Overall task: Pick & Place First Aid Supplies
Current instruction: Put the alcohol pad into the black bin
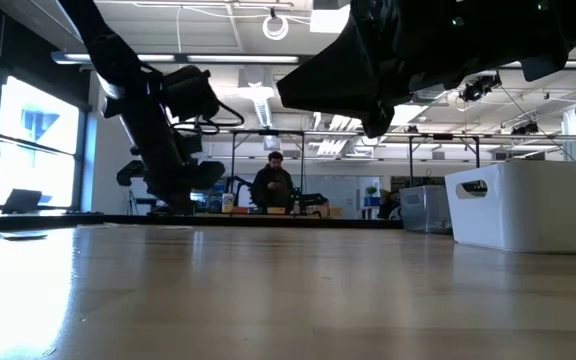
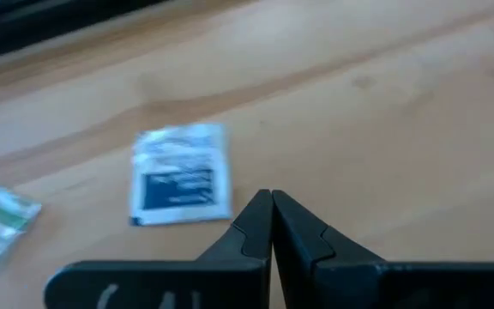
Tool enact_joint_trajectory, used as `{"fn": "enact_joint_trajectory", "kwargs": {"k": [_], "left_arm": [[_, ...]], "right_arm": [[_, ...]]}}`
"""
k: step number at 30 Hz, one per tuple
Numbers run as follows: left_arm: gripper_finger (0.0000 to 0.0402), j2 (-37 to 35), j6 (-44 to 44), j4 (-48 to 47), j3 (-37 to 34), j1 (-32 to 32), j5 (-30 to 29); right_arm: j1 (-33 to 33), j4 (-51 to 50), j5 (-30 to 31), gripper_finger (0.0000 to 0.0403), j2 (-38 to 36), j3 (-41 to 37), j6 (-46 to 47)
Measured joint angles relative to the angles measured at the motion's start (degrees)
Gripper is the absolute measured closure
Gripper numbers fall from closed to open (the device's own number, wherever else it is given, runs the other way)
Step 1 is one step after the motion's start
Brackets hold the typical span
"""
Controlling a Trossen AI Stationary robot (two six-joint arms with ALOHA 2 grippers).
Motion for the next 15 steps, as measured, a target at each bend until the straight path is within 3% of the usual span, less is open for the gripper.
{"fn": "enact_joint_trajectory", "kwargs": {"k": [4, 11, 15], "left_arm": [[0.0372, 0.0, -1.9, -1.6, 0.0, 2.9, -0.2], [0.0289, -0.1, -2.3, -1.8, 0.1, 9.1, -0.1], [0.0272, 0.0, -0.9, -1.3, 0.1, 11.6, 0.6]], "right_arm": [[0.0, -0.1, 0.1, 0.032, 0.0, 0.0, 0.0], [0.0, -0.2, 0.1, 0.032, 0.0, 0.0, 0.0], [0.0, -0.2, 0.1, 0.032, 0.0, 0.0, 0.0]]}}
